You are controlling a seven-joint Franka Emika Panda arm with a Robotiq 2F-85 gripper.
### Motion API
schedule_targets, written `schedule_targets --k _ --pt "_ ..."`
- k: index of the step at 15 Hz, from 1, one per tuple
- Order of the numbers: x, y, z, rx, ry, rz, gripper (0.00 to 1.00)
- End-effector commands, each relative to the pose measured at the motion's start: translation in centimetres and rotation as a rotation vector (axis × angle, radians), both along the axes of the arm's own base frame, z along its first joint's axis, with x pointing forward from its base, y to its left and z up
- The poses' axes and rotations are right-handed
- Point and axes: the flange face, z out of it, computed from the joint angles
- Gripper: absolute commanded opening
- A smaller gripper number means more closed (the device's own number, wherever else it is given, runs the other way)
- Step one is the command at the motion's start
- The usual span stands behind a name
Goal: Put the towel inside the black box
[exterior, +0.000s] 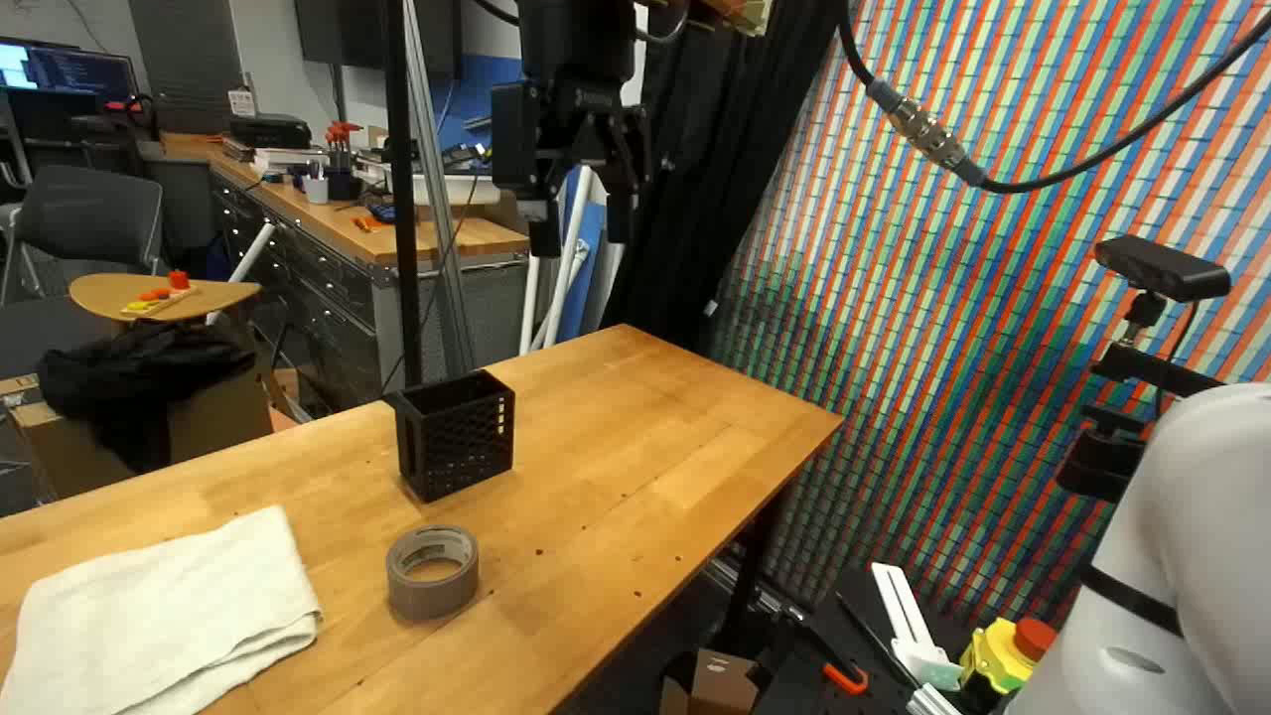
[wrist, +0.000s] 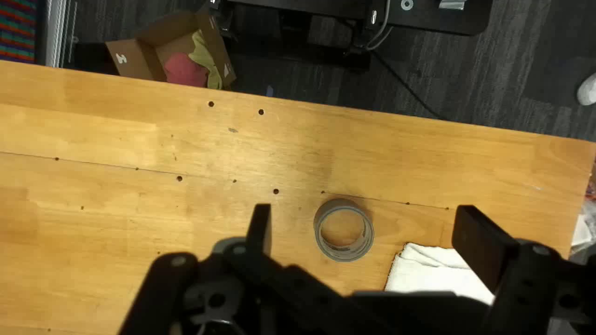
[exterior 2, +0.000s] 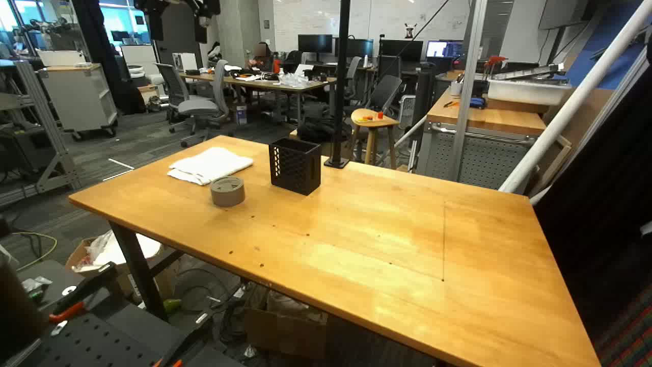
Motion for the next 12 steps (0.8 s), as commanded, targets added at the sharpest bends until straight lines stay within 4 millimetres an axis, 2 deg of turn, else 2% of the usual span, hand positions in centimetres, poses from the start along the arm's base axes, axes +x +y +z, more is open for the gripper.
schedule_targets --k 1,8,12 --pt "0.1 0.0 0.2 0.001 -0.004 0.000 1.00" --pt "0.0 0.0 0.8 0.002 -0.016 0.000 1.00" --pt "1.8 3.4 -0.9 -0.038 -0.040 0.058 1.00"
